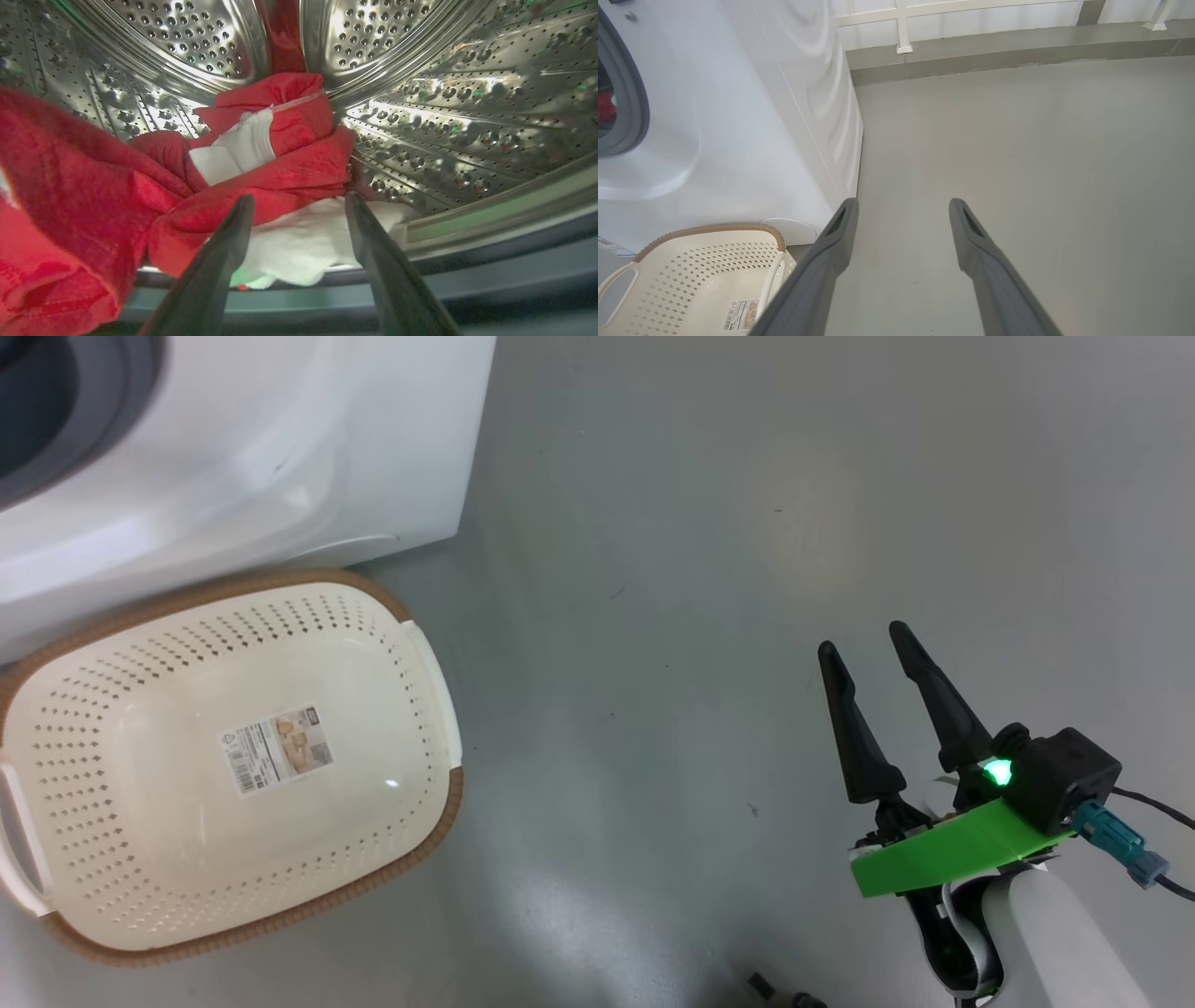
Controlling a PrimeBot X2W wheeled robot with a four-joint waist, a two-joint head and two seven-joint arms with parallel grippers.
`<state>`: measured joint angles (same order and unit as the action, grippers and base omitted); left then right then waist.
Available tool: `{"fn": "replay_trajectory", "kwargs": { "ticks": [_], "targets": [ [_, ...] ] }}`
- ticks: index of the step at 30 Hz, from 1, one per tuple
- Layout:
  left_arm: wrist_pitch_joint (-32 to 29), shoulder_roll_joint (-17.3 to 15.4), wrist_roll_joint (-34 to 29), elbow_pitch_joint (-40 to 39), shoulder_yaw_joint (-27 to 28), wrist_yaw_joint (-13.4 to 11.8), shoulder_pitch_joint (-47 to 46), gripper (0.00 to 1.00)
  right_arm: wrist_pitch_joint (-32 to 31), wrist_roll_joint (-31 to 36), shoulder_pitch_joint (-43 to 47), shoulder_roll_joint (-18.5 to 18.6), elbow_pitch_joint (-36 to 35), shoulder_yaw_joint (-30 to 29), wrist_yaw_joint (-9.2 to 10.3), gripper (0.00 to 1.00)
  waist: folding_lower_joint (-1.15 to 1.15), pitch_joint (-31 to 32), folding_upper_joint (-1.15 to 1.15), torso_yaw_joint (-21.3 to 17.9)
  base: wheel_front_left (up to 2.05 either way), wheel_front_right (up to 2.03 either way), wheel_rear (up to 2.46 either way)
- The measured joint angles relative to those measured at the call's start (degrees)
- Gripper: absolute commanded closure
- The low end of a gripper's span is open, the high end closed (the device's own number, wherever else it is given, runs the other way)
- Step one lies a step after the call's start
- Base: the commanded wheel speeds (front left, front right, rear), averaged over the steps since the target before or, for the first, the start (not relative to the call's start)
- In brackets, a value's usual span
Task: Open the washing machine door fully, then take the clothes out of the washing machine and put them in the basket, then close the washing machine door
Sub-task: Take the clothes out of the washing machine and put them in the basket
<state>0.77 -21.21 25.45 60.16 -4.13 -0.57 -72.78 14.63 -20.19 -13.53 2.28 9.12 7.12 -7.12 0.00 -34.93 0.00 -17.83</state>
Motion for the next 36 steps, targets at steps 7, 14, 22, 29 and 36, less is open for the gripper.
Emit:
{"fn": "replay_trajectory", "kwargs": {
  "ticks": [7, 14, 22, 29, 36],
  "targets": [
    [-6.7, -0.4, 0.9, 3.0, -0.2, -1.1, -1.5, 0.0, 0.0, 0.0, -0.2, 0.0, -0.1, 0.2, 0.0, 0.0, 0.0, -0.7, 0.0, -0.6, 0.0, 0.0, 0.0],
    [-11.0, -0.5, 0.8, 4.0, -1.4, -2.2, -2.1, 0.77, 0.0, 0.0, -0.9, 0.0, -0.3, 0.1, 0.0, 0.0, 0.0, -1.0, 0.0, -0.4, 0.0, 0.0, 0.0],
    [-13.2, -0.5, 0.7, 3.8, -2.6, -2.5, -2.4, 1.0, 0.0, 0.0, -0.9, 0.0, -0.3, 0.0, 0.0, 0.0, 0.0, -0.9, 0.0, -0.1, 0.0, 0.0, 0.0],
    [-11.5, -0.4, 0.3, 1.9, -3.6, -2.5, -2.3, 1.0, 0.0, 0.2, -0.9, 0.0, -0.3, -0.2, 0.0, 0.0, 0.0, -0.4, 0.0, 0.5, 0.0, 0.0, 0.0],
    [-7.9, -0.2, -0.5, -0.9, -5.0, -3.0, -1.3, 1.0, 0.0, 1.3, -0.9, 0.0, -0.5, -0.5, 0.0, 0.0, 0.0, 0.5, 0.0, 1.6, 0.0, 0.0, 0.0]
  ]
}}
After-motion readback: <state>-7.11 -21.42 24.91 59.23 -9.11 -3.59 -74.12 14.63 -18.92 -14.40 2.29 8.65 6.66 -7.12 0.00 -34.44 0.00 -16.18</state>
